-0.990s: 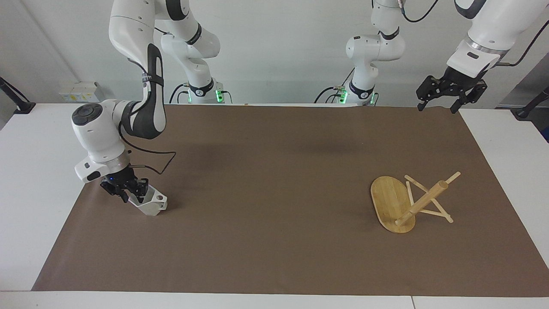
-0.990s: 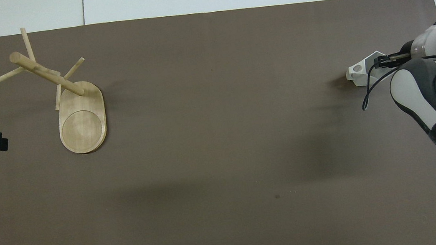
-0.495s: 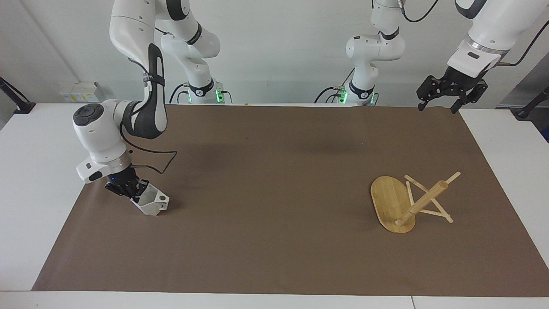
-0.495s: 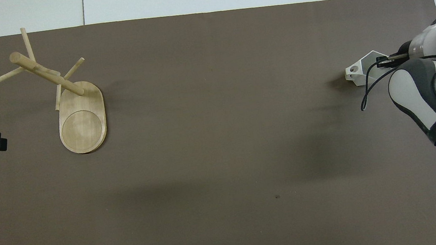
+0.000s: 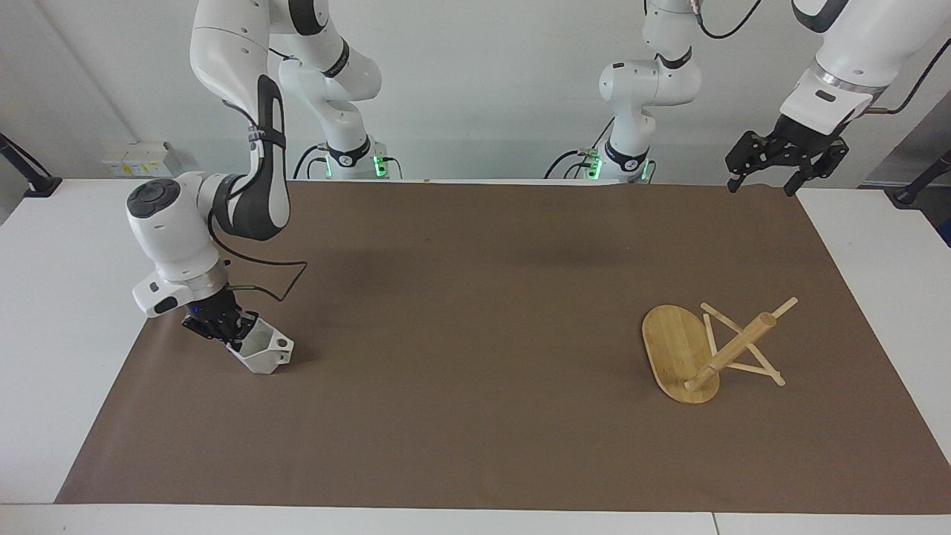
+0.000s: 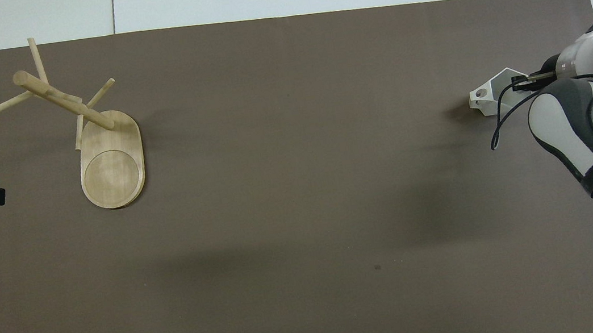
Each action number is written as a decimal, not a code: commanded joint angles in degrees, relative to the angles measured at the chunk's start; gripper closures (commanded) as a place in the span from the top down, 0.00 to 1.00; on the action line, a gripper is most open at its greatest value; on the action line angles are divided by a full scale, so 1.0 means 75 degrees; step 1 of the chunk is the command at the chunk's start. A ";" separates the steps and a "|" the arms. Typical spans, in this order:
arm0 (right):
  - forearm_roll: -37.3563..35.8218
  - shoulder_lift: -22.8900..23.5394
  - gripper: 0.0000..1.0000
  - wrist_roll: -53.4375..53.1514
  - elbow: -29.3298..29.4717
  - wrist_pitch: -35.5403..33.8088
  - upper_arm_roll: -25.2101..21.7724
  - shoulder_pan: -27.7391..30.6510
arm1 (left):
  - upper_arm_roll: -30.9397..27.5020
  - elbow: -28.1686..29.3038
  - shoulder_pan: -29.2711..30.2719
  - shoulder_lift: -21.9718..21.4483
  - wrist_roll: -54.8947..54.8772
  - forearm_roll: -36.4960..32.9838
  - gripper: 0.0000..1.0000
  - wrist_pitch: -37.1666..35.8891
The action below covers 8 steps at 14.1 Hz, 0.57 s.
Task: Hang cup on rack
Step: 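Reach the right gripper to the white cup and grasp it, then lift the white cup with the right gripper toward the mug tree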
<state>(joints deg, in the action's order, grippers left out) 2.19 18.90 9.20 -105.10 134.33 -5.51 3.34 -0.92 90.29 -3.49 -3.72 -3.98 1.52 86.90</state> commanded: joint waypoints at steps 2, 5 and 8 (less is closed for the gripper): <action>0.0200 -0.0012 0.00 0.0179 0.0805 -0.1080 0.0079 0.0024 | -0.0007 0.0255 0.0008 -0.0219 -0.0114 0.0079 1.00 0.0050; 0.0212 -0.0059 0.00 0.0098 0.1530 -0.2192 0.0091 0.0024 | -0.0007 0.0266 0.0020 -0.0219 -0.0137 0.0079 1.00 0.0132; 0.0200 -0.0117 0.00 -0.0277 0.2035 -0.3060 0.0091 0.0024 | 0.0016 0.0278 -0.0085 -0.0219 -0.0020 0.0079 1.00 0.0144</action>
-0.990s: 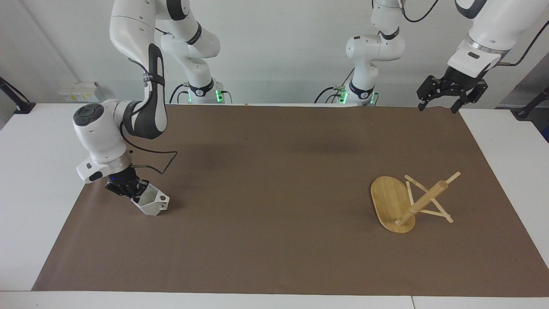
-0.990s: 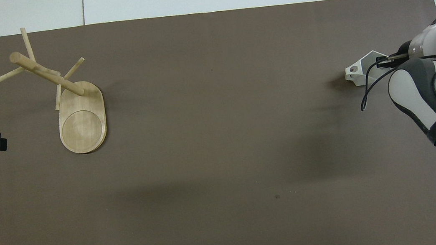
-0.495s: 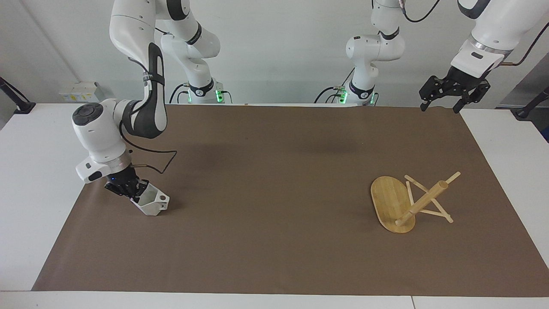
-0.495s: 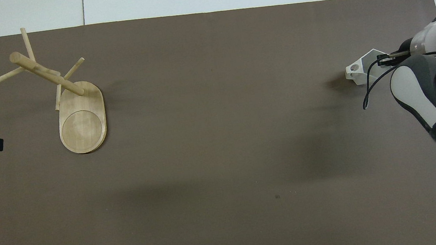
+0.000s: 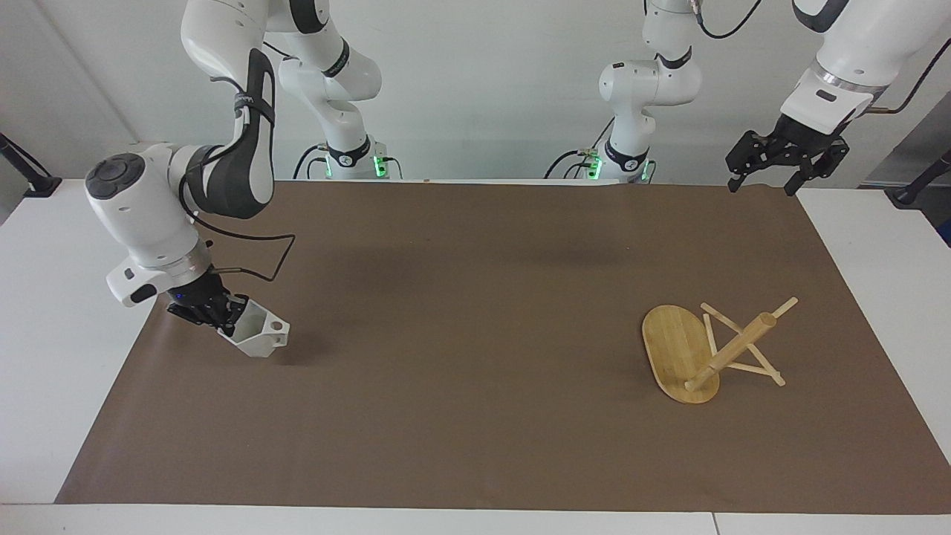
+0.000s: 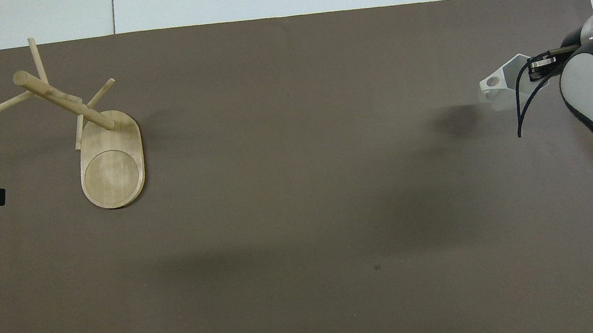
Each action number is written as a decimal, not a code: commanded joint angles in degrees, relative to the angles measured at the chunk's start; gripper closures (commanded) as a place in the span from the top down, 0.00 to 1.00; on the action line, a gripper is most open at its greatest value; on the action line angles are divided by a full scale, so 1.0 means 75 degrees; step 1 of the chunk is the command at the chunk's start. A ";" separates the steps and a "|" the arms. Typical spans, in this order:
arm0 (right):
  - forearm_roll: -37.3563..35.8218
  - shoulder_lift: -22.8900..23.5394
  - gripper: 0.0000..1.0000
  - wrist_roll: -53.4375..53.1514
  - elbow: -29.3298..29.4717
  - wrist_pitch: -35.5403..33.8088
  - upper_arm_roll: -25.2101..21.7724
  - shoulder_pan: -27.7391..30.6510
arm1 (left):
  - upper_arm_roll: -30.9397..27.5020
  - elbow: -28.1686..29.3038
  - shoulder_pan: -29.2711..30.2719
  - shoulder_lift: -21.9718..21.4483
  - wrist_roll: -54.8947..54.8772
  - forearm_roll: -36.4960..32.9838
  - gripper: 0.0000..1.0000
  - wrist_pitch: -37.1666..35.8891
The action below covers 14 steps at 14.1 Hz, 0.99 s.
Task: Hang cup on rack
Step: 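Lift the white cup with the right gripper toward the mug tree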
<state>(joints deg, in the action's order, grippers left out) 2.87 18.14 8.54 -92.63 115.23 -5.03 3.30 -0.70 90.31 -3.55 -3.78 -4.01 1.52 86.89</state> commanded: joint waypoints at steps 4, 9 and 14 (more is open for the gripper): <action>0.0109 -0.0039 0.00 -0.0224 0.0993 -0.1615 0.0014 0.0040 | 0.0012 0.0322 -0.0089 -0.0222 -0.0098 0.0079 1.00 0.0169; -0.0090 -0.0097 0.00 -0.0470 0.1803 -0.2941 -0.0091 0.0040 | 0.0059 0.0358 -0.0195 -0.0257 -0.0039 0.0079 1.00 0.0181; -0.0289 -0.0344 0.00 -0.0505 0.1804 -0.3130 0.0049 -0.0018 | 0.0047 0.0369 -0.0183 -0.0257 -0.0074 0.0079 1.00 0.0181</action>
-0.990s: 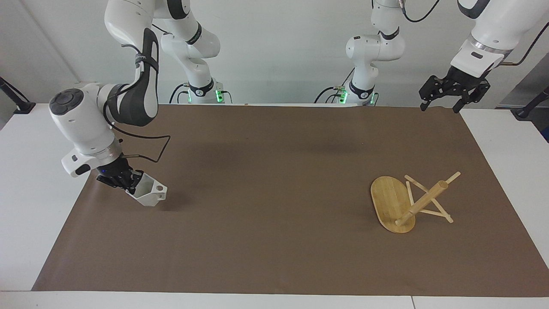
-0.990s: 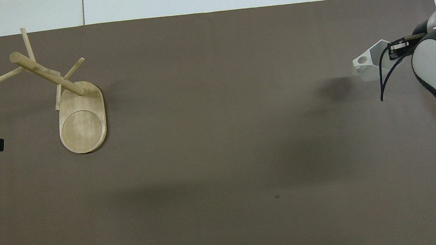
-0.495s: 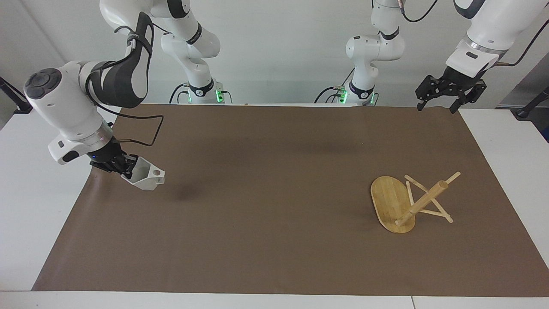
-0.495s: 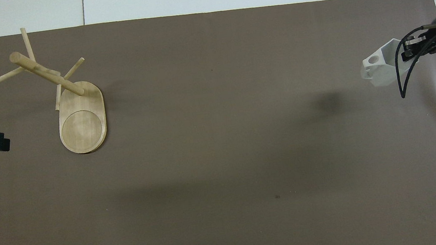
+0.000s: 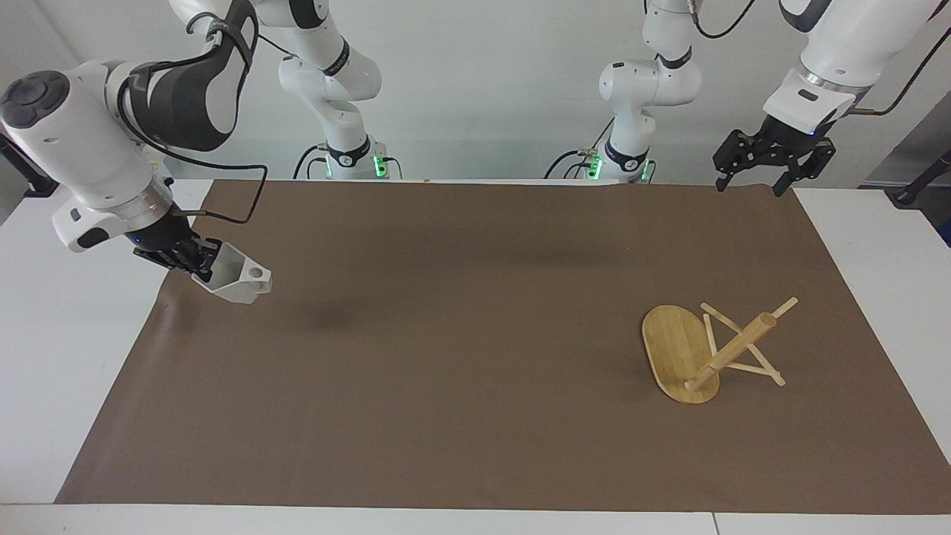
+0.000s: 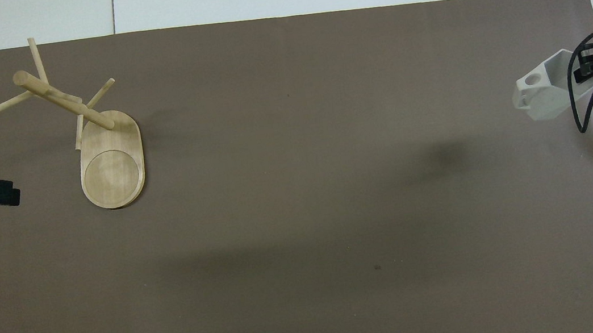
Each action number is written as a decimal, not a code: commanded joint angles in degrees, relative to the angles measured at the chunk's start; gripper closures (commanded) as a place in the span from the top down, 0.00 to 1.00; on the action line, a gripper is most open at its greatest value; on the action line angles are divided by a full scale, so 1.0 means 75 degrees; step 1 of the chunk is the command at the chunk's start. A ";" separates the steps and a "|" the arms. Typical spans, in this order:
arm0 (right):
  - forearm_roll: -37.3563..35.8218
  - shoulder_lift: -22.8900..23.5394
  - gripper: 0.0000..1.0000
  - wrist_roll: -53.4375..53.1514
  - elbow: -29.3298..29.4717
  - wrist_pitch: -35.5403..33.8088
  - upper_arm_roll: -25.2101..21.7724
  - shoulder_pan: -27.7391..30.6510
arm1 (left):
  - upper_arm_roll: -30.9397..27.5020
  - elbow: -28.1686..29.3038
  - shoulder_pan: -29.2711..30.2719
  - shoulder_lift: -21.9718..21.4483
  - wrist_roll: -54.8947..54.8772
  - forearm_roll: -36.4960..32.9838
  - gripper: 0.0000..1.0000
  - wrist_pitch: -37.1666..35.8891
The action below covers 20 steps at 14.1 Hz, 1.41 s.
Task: Hang cup on rack
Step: 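Lift the white cup with the right gripper toward the mug tree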
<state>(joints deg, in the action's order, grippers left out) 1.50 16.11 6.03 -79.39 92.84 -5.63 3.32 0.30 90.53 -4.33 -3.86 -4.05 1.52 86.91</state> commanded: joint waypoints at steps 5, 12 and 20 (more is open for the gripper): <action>0.0186 -0.0343 0.00 -0.0954 0.0016 -0.0133 0.1042 -0.0138 | -0.0087 0.0340 -0.0078 -0.0247 -0.0093 0.0079 1.00 0.0189; 0.3616 -0.0425 0.00 -0.1435 -0.0125 0.0369 0.1710 -0.0185 | -0.0075 0.0352 -0.0078 -0.0247 -0.0117 0.0079 1.00 0.0306; 0.5609 -0.0531 0.00 -0.3030 -0.0862 0.2887 0.3468 -0.0196 | -0.0016 0.1075 -0.0149 -0.0504 -0.1768 0.0978 1.00 0.1241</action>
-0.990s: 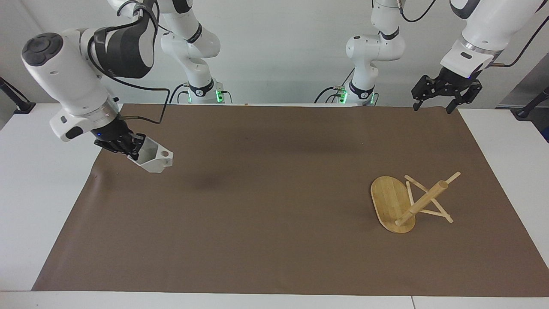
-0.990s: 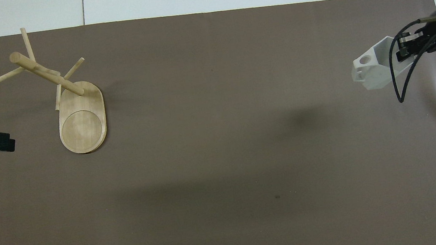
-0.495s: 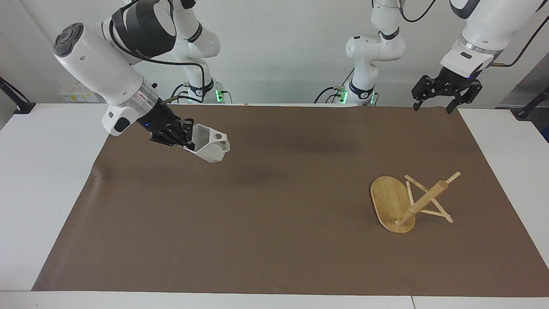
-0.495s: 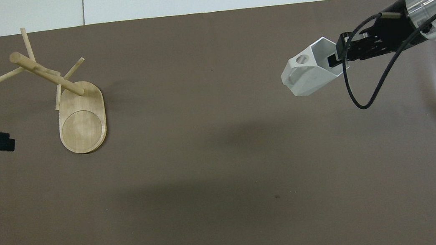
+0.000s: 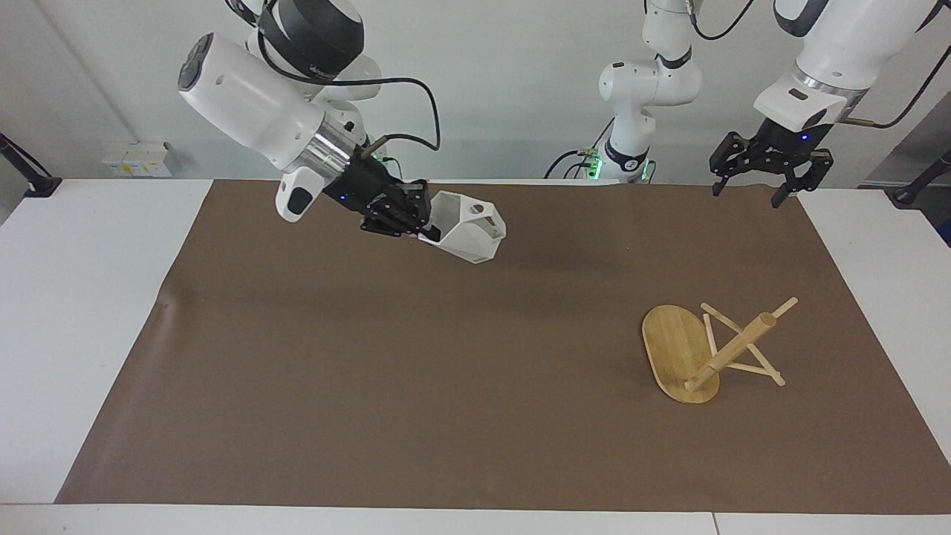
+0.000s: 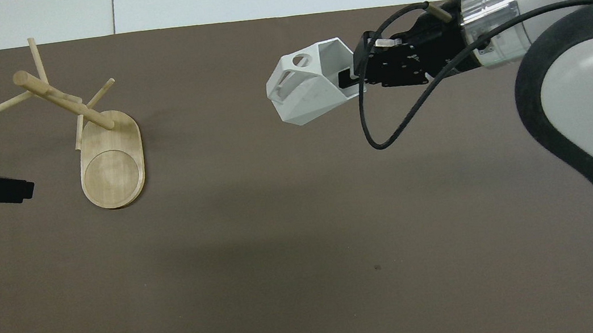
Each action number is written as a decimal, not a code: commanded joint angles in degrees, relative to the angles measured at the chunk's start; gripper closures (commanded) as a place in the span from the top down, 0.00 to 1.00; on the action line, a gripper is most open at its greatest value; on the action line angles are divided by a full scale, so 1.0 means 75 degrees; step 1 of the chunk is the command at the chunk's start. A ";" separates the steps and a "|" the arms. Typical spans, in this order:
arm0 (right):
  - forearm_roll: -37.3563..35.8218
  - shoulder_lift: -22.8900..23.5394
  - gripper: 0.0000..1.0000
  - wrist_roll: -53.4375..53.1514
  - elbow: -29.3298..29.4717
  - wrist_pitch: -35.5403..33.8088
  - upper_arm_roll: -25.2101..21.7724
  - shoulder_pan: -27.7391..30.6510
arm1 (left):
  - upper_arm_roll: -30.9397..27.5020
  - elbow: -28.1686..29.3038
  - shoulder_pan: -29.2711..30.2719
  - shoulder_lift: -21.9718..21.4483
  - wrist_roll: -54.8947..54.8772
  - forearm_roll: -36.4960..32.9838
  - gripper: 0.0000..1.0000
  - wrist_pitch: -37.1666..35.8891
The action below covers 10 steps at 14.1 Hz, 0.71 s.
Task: Hang cup on rack
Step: 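Lift the white cup with the right gripper toward the mug tree, then carry the cup toward the left gripper while the left gripper approaches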
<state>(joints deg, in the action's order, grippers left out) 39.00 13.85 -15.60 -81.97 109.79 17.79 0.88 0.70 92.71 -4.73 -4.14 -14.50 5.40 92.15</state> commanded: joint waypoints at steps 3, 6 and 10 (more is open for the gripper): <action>0.1991 -0.0522 0.00 -0.0159 -0.1243 0.1892 0.0802 -0.0011 | -0.0081 0.1711 -0.0049 -0.0865 -0.1462 0.1235 1.00 0.1610; 0.2685 -0.0582 0.00 -0.0170 -0.1667 0.3788 0.1633 -0.0105 | -0.0069 0.1759 -0.0410 -0.0878 -0.1779 0.1413 1.00 0.1822; 0.3038 -0.0499 0.00 -0.0030 -0.1738 0.4827 0.2233 -0.0140 | -0.0058 0.1841 -0.0658 -0.0913 -0.3429 0.1413 1.00 0.1987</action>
<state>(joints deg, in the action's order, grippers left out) 59.62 11.67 -16.39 -93.42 144.98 33.71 -1.12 0.89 104.00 -8.57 -8.99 -34.28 15.21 105.42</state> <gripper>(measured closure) 0.956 0.000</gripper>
